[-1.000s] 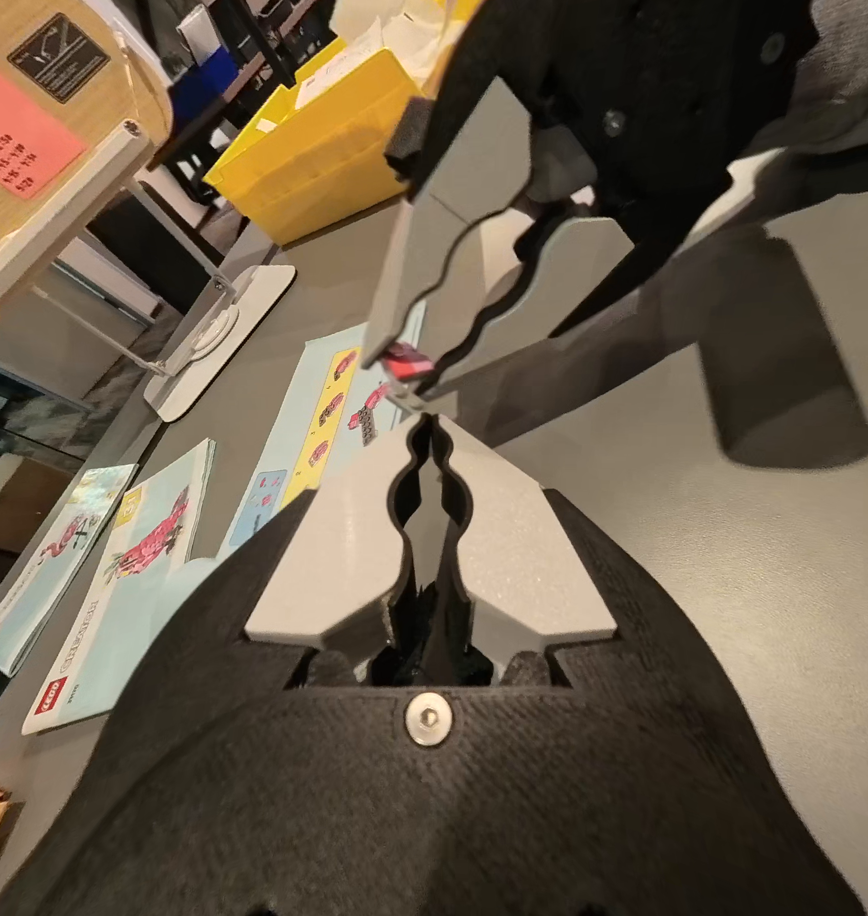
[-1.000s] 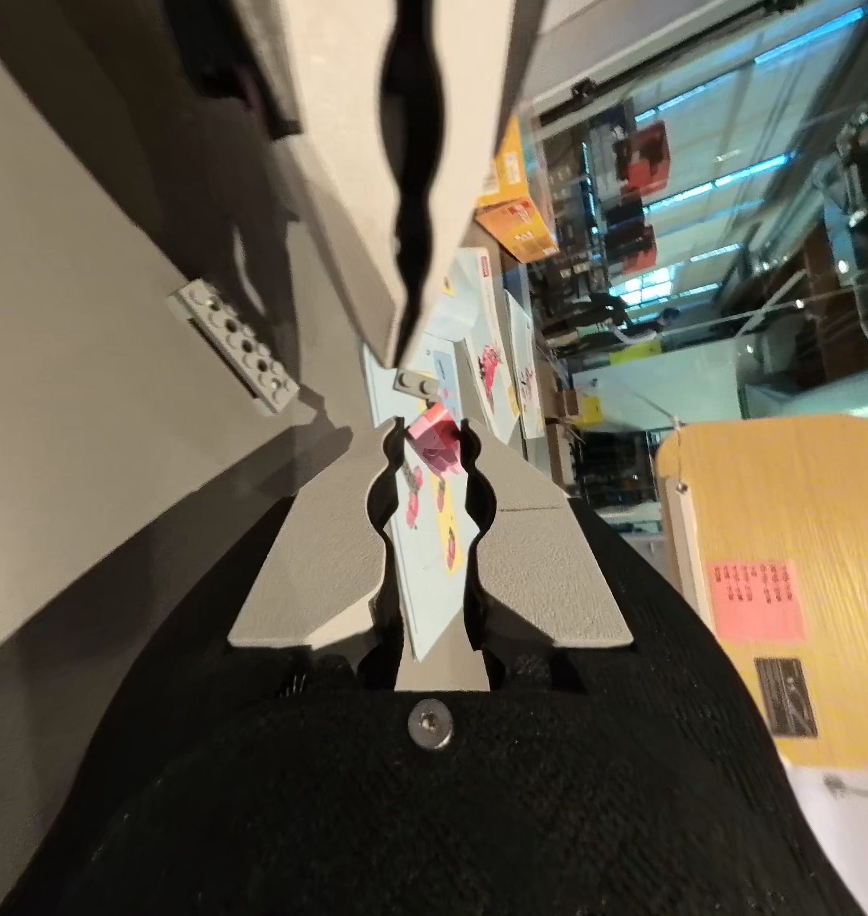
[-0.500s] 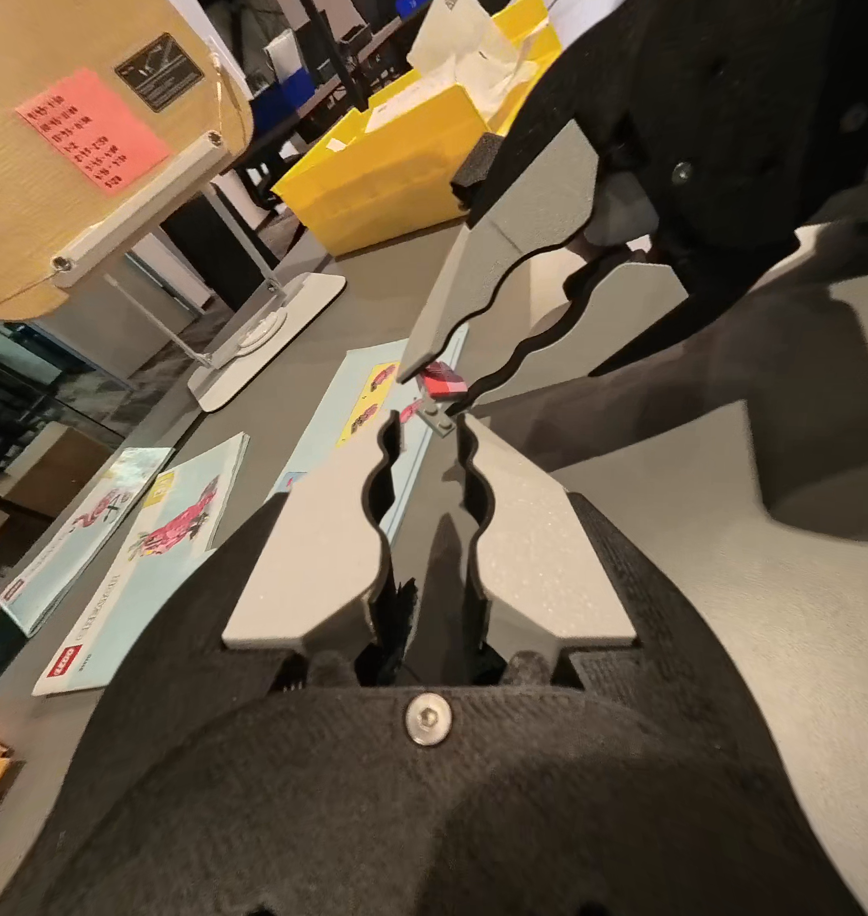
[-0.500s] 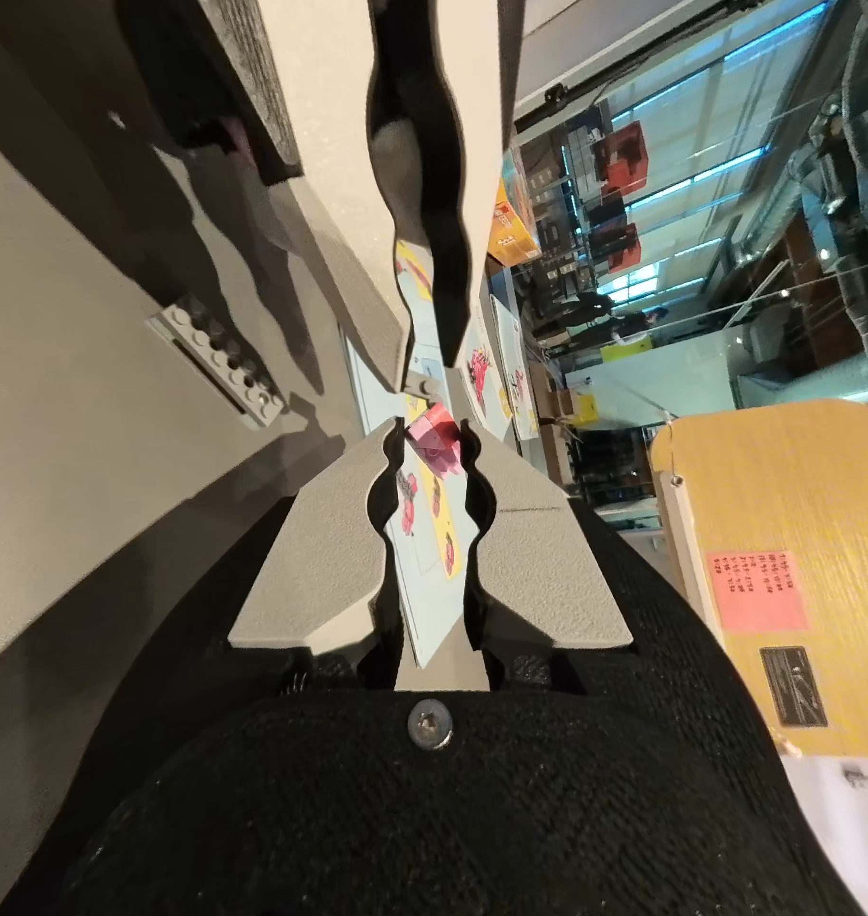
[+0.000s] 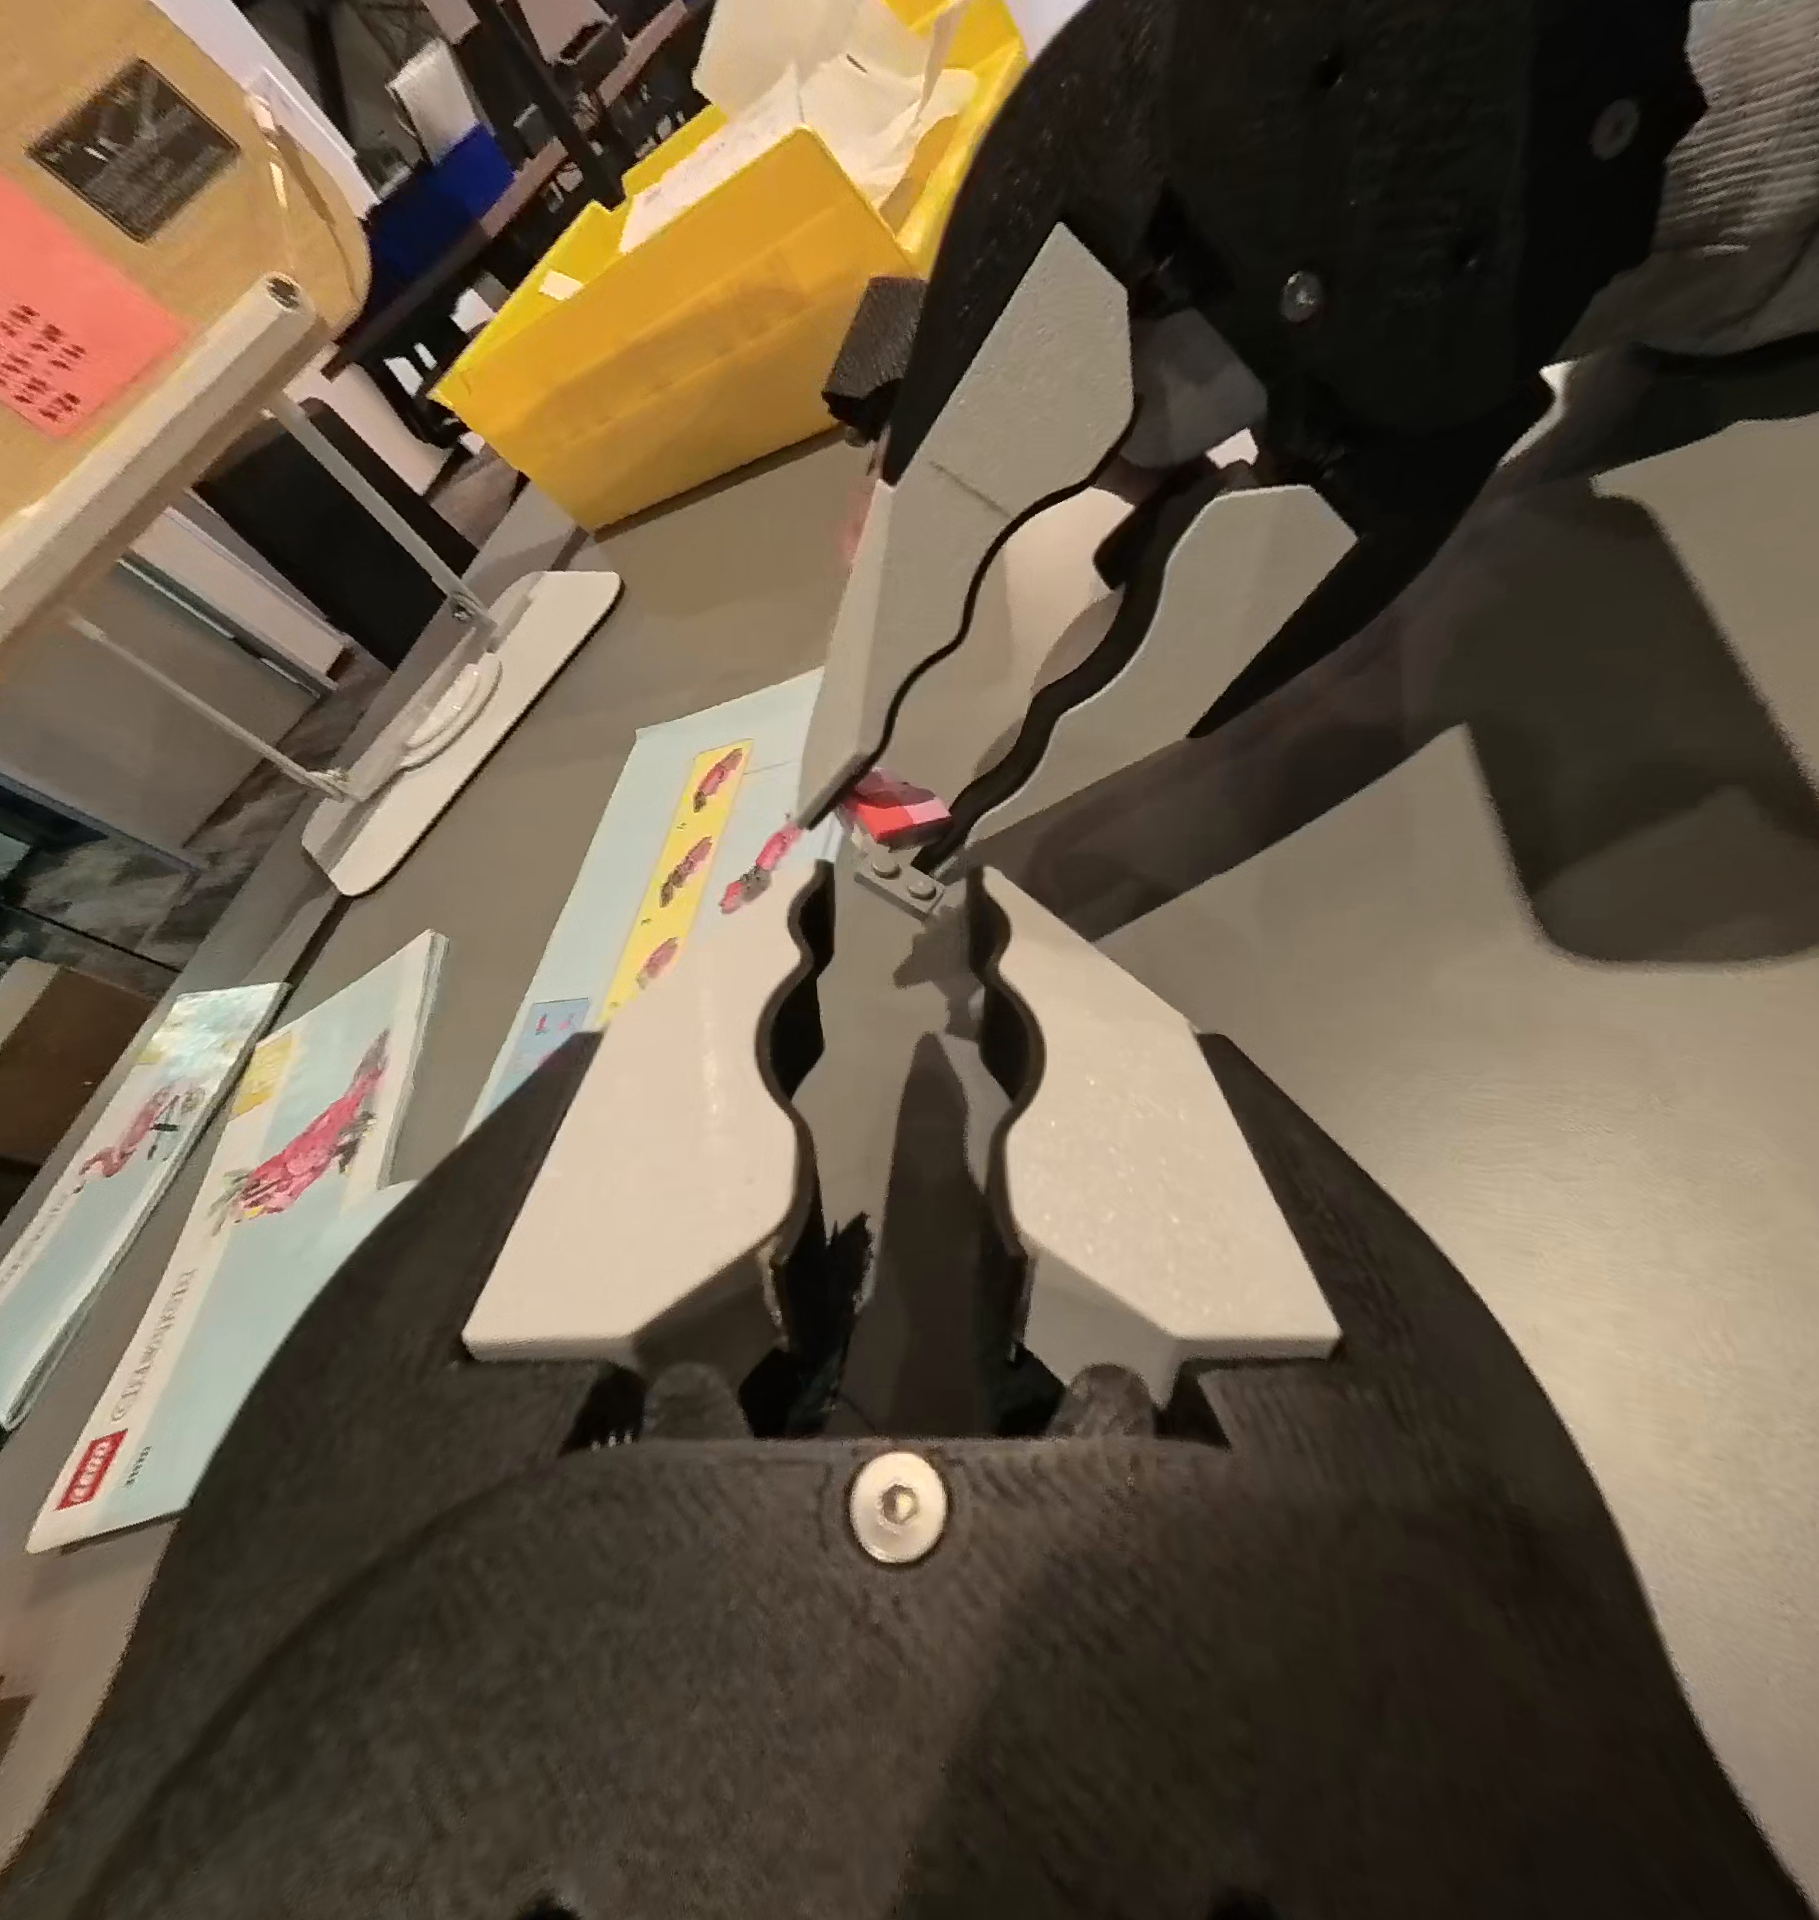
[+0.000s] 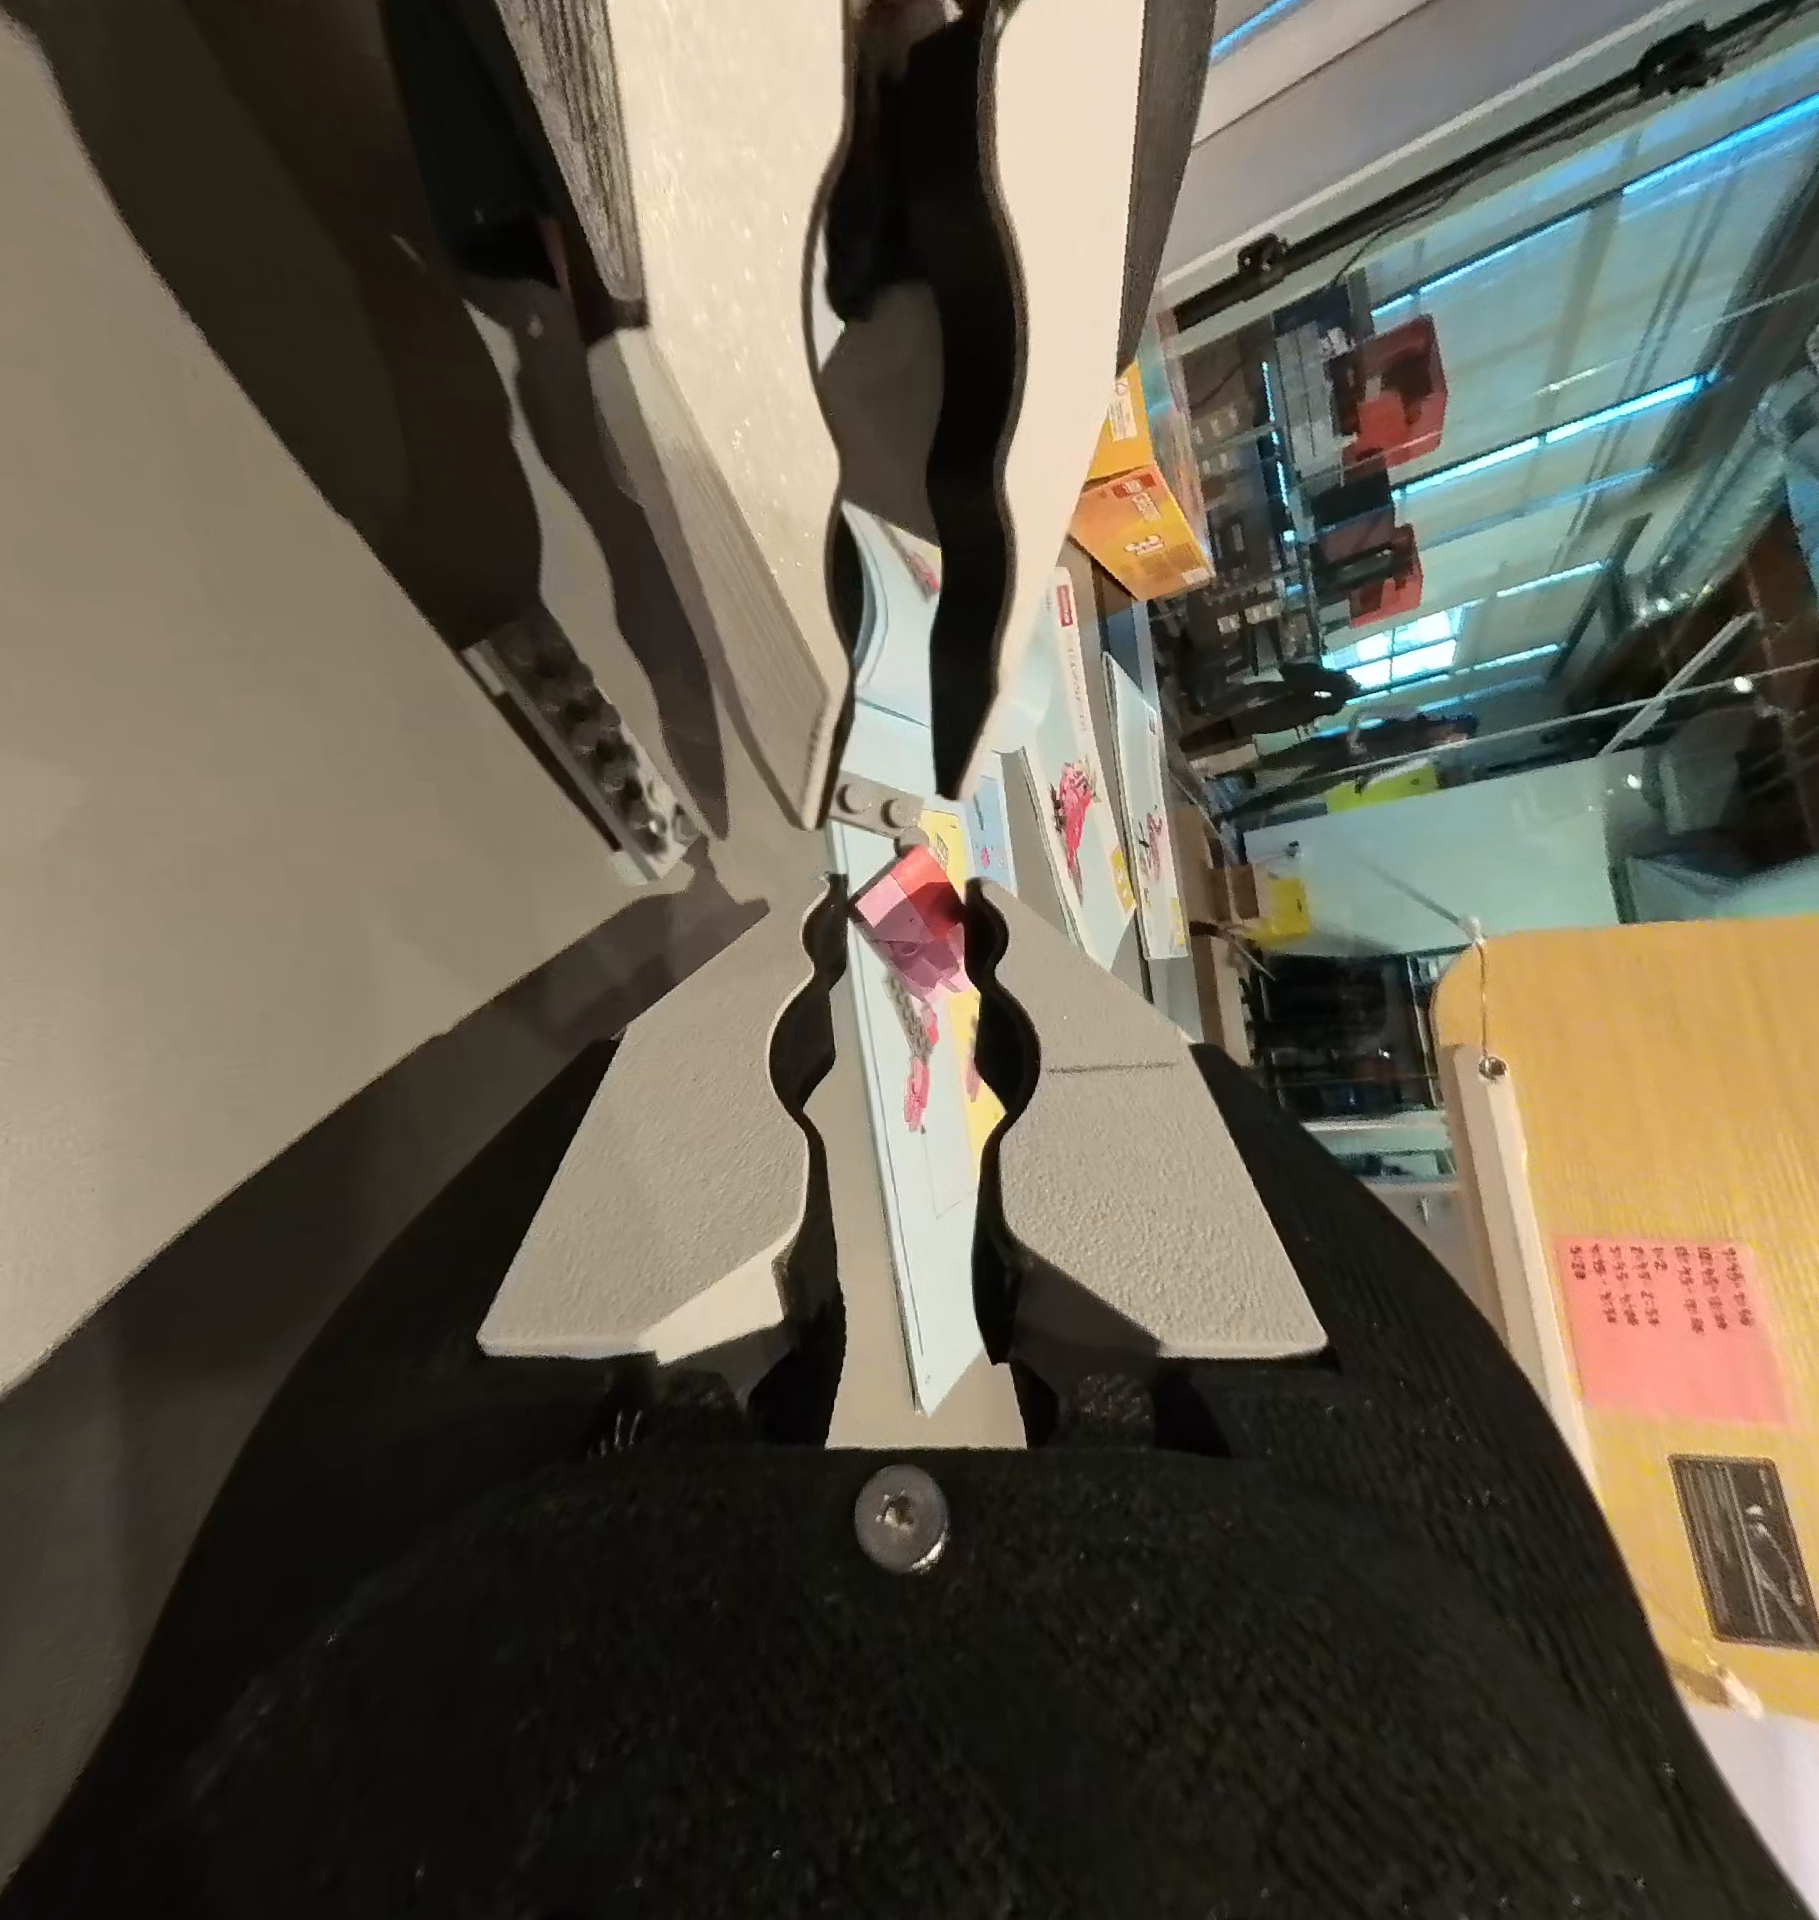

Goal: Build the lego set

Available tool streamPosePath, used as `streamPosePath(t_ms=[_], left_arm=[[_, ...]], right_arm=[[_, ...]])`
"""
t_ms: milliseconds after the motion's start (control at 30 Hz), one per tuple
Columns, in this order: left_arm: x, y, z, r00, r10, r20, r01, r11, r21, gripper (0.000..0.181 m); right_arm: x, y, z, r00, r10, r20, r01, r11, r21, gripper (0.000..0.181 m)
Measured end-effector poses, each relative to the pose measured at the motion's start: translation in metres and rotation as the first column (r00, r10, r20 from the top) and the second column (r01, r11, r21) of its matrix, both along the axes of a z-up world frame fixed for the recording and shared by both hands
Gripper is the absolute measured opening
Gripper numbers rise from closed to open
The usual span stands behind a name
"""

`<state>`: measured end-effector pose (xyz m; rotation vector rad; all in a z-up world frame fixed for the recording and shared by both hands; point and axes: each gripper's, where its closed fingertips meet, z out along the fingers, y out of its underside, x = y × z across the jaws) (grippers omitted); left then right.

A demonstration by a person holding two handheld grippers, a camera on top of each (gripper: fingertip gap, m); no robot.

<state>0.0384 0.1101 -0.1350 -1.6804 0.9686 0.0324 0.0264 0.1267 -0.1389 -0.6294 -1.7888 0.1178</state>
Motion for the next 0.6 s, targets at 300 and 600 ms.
streamPosePath(t_ms=[300, 600], left_arm=[[0.0, -0.003, -0.004, 0.999, -0.028, -0.022, 0.028, 1.0, -0.003, 0.016], [0.001, -0.004, -0.003, 0.998, -0.046, -0.047, 0.047, 0.999, 0.009, 0.016]], right_arm=[[0.002, -0.006, 0.0, 0.999, 0.041, -0.003, -0.041, 0.999, -0.012, 0.02], [0.0, -0.011, 0.002, 0.998, 0.056, -0.016, -0.057, 0.997, -0.043, 0.021]])
